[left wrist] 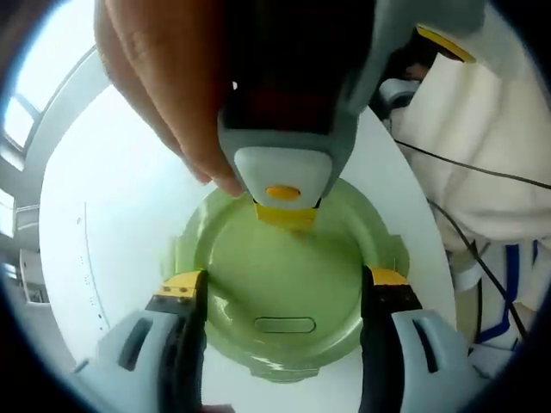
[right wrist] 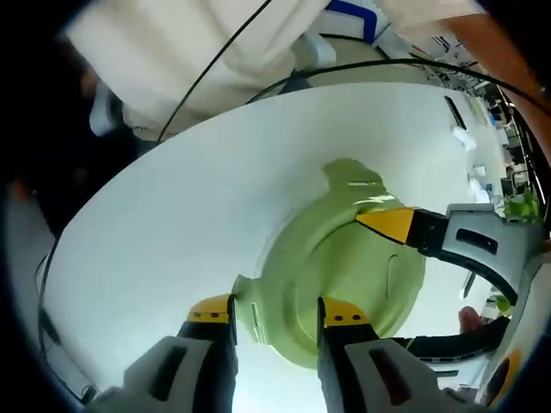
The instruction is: Pick up the tomato from the tabletop place it into the food storage container close the lid and lock the latches
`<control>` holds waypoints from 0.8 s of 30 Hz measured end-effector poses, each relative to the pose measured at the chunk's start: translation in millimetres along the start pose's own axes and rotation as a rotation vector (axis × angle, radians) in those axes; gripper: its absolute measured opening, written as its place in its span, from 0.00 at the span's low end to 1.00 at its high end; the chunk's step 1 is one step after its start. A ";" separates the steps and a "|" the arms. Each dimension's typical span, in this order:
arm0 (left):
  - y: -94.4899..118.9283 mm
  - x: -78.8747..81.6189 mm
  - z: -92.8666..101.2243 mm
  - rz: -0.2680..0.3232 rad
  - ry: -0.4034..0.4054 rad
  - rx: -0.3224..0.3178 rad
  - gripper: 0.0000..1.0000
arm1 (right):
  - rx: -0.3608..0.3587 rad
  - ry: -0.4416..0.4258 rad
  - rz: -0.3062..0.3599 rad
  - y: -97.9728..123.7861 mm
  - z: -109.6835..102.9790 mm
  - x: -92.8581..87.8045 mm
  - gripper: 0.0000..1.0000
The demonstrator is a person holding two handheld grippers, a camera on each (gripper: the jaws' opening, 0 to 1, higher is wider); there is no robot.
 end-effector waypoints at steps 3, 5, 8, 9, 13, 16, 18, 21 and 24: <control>0.0 0.3 0.0 0.006 0.001 0.000 0.66 | -0.001 0.006 -0.003 -0.1 -0.3 0.3 0.31; 0.0 0.4 0.0 0.011 0.002 0.000 0.66 | -0.003 0.008 -0.006 -0.1 -0.2 0.3 0.31; 0.2 0.5 -0.1 0.019 0.002 -0.001 0.66 | -0.007 0.006 -0.005 -0.2 -0.6 -0.1 0.31; 0.1 0.5 -0.1 0.021 0.003 -0.001 0.66 | -0.009 0.007 -0.005 0.0 -0.6 0.2 0.31; 0.5 0.6 -0.1 0.025 0.003 -0.001 0.66 | -0.016 0.012 -0.010 -0.5 -0.8 0.7 0.30; 0.4 0.8 0.0 0.023 0.002 -0.001 0.66 | -0.061 -0.012 -0.046 -1.8 -0.6 -6.2 0.26; -0.3 1.3 -0.5 0.023 0.002 -0.002 0.66 | -0.045 -0.006 -0.018 -9.7 1.8 -7.1 0.27; -0.5 1.2 -1.4 0.021 0.001 -0.002 0.66 | -0.060 0.009 -0.035 -3.2 -0.8 0.8 0.27; -0.7 1.4 -2.1 0.019 -0.001 -0.002 0.66 | -0.061 -0.001 -0.038 -1.9 -1.9 -1.6 0.27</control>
Point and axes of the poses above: the point that each gripper's makers call its tool centre point, and the gripper's own axes: y roughly backward along the fingers, z roughly to its right, x roughly out of its top, the point moved 3 cm from there along y, roughly backward along the fingers, and after that the axes turned 7 degrees about y, right-handed, at the moved point
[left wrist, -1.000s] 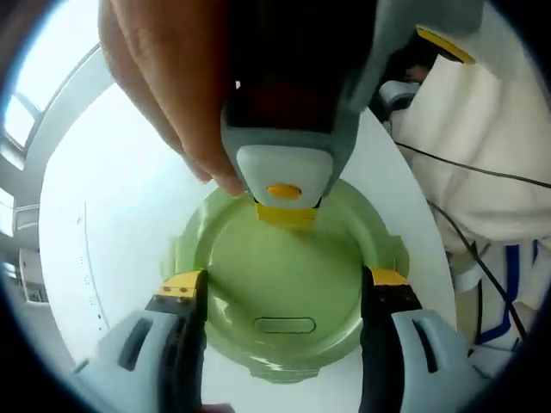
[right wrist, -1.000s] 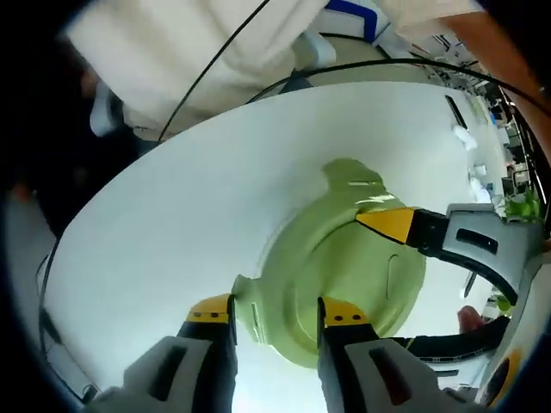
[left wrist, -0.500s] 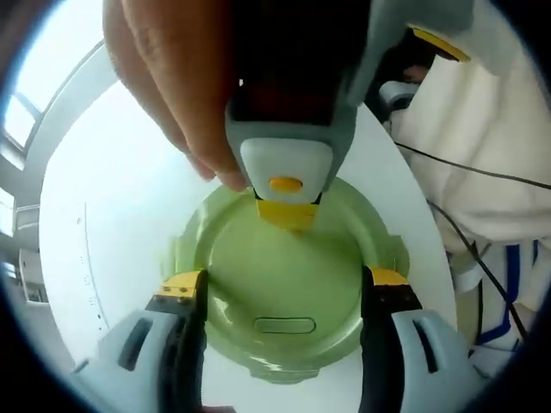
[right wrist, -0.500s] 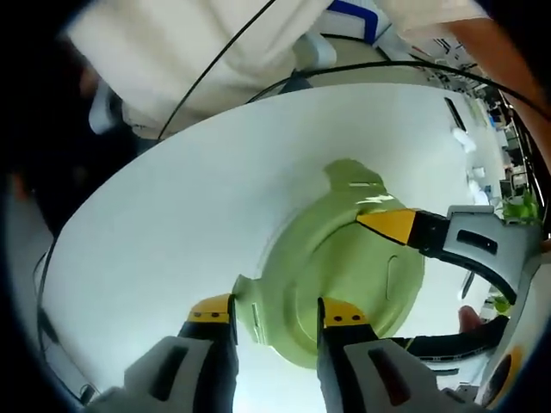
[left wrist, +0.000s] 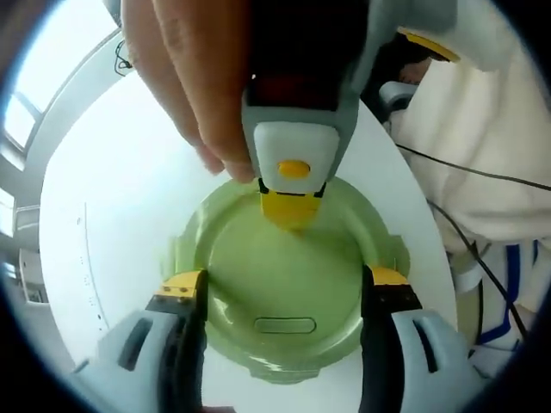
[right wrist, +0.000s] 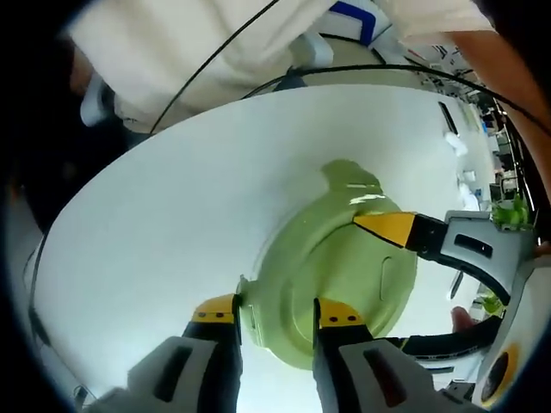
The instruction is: Pick up the tomato from the tabletop place it into the food storage container close the lid and lock the latches
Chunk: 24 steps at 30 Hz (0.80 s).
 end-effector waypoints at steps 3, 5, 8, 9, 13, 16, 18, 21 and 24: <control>0.1 -0.2 -0.3 -0.001 -0.001 0.000 0.66 | -0.010 -0.004 0.006 1.1 1.6 3.8 0.27; 0.2 -0.5 -0.4 0.000 -0.001 0.000 0.66 | -0.010 -0.006 0.012 0.5 1.5 2.6 0.27; 0.5 -1.1 -0.5 0.005 0.000 0.000 0.66 | -0.013 -0.010 0.017 0.3 1.3 1.6 0.27; 0.4 -1.2 -0.7 0.005 -0.001 0.000 0.66 | -0.015 -0.013 0.014 0.6 1.3 1.8 0.27; 0.9 -1.6 -0.4 0.003 -0.002 0.000 0.66 | -0.018 -0.026 0.007 1.0 1.2 1.1 0.28; 1.2 -2.0 -0.4 0.003 -0.003 0.001 0.65 | -0.019 -0.037 0.004 1.1 1.1 1.2 0.28; 1.5 -2.5 -0.5 0.007 -0.003 0.000 0.65 | -0.020 -0.043 0.003 1.4 1.2 0.8 0.28; 1.8 -2.7 -0.2 0.009 -0.004 0.000 0.65 | -0.020 -0.048 0.001 1.6 1.4 1.1 0.29; 1.9 -2.7 0.0 0.007 -0.003 0.000 0.65 | -0.024 -0.050 -0.005 1.0 1.4 1.8 0.30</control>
Point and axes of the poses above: the point that each gripper's makers call its tool centre point, and the gripper's own axes: y roughly backward along the fingers, z roughly to its right, x roughly out of its top, the point moved 3 cm from there along y, roughly backward along the fingers, and after that the axes turned 7 degrees about y, right-handed, at the moved point
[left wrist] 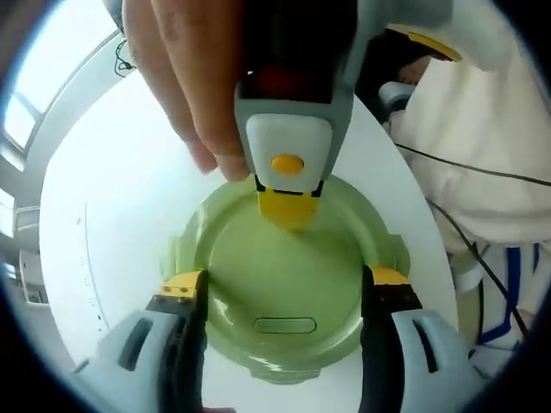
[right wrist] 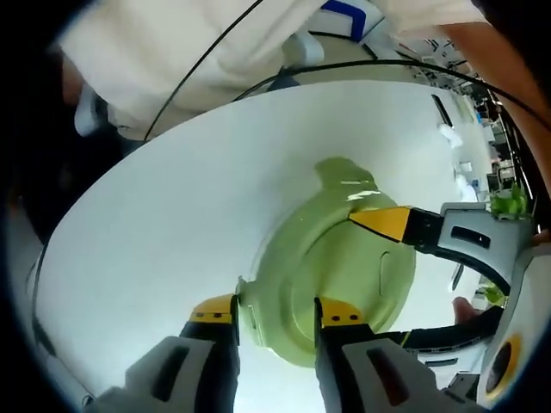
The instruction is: Pick up the tomato from the tabletop place it into the food storage container close the lid and lock the latches
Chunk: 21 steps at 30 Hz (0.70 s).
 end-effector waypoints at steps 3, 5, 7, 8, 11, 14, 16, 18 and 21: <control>0.1 0.1 0.3 -0.003 -0.001 0.000 0.65 | -0.005 -0.005 -0.003 -0.1 -0.2 -0.4 0.31; 0.1 0.1 0.4 -0.003 -0.001 0.000 0.65 | -0.009 -0.008 -0.004 -0.1 -0.4 -1.0 0.31; 0.2 0.0 0.4 -0.004 0.000 0.001 0.65 | -0.011 -0.010 -0.006 0.0 -0.4 -0.9 0.31; 0.2 0.2 0.6 -0.005 0.000 0.001 0.65 | -0.012 -0.011 -0.006 0.1 -0.4 -0.9 0.31; 0.3 0.3 0.6 -0.008 -0.001 0.001 0.65 | -0.017 -0.017 -0.020 0.4 -1.0 -2.8 0.31; 0.3 0.3 0.7 -0.011 -0.001 0.002 0.65 | -0.026 -0.027 -0.026 1.0 -1.5 -4.1 0.31; 0.4 0.3 0.7 -0.010 -0.001 0.002 0.65 | -0.034 -0.041 -0.025 2.7 -2.4 -4.5 0.31; 0.5 0.1 0.8 -0.008 0.000 0.002 0.65 | -0.045 -0.057 -0.025 5.9 -2.3 -5.0 0.31; 0.7 -0.1 0.8 -0.005 0.001 0.003 0.65 | -0.068 -0.080 -0.024 12.3 0.0 -5.1 0.31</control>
Point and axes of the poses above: the point that each gripper's makers call its tool centre point, and the gripper's own axes: y roughly backward along the fingers, z roughly to its right, x roughly out of its top, the point moved 3 cm from there along y, roughly backward along the fingers, and after that the axes turned 7 degrees about y, right-handed, at the moved point
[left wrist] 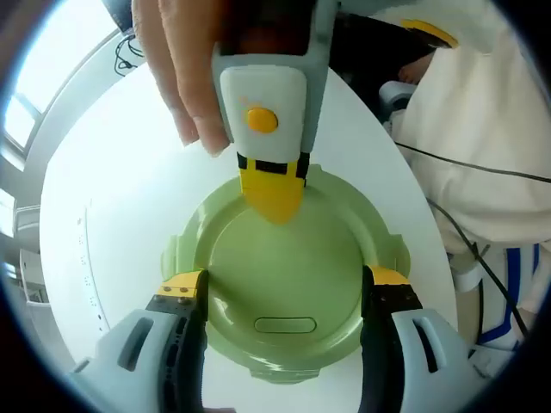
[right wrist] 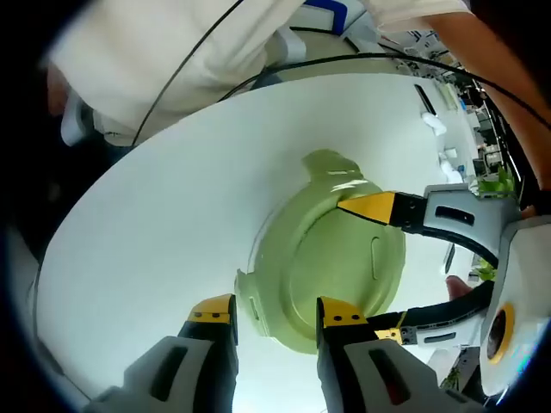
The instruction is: Pick up the tomato from the tabletop place it into the food storage container close the lid and lock the latches
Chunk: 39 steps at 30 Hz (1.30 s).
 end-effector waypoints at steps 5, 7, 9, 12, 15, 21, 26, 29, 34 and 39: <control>0.2 -0.2 0.3 0.002 0.000 0.001 0.65 | -0.023 -0.026 0.001 9.1 0.6 -1.1 0.31; 0.3 -0.2 0.3 0.000 -0.001 0.001 0.65 | -0.030 -0.032 -0.007 12.4 0.6 -2.2 0.31; 0.3 -0.2 0.3 -0.003 -0.002 0.002 0.65 | -0.039 -0.040 -0.011 16.4 0.5 -2.9 0.31; 0.3 -0.3 0.1 -0.003 -0.003 0.002 0.65 | -0.066 -0.079 -0.017 22.7 1.9 -5.5 0.31; 0.3 -0.5 -0.8 0.005 -0.005 0.000 0.65 | -0.096 -0.130 -0.005 27.8 3.5 -7.5 0.31; 0.6 0.1 -1.6 0.015 -0.003 0.001 0.65 | -0.164 -0.335 0.064 43.6 12.7 -11.4 0.31; 0.7 -0.3 -1.0 0.024 -0.004 -0.001 0.65 | -0.202 -0.446 0.126 52.2 21.2 -17.9 0.31; 0.7 -0.3 -0.6 0.024 -0.005 -0.001 0.65 | -0.214 -0.474 0.144 56.7 24.1 -22.5 0.31; 0.4 0.0 -0.4 0.018 -0.006 -0.001 0.65 | -0.216 -0.507 0.144 59.1 27.6 -28.4 0.31; 0.3 -0.3 -0.2 0.021 -0.006 -0.002 0.65 | -0.214 -0.532 0.140 58.4 31.0 -34.8 0.31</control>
Point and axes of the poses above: the point that each gripper's makers call its tool centre point, and the gripper's own axes: y roughly backward along the fingers, z roughly to its right, x roughly out of its top, the point moved 3 cm from there along y, roughly backward along the fingers, and after that the axes turned 7 degrees about y, right-handed, at the moved point
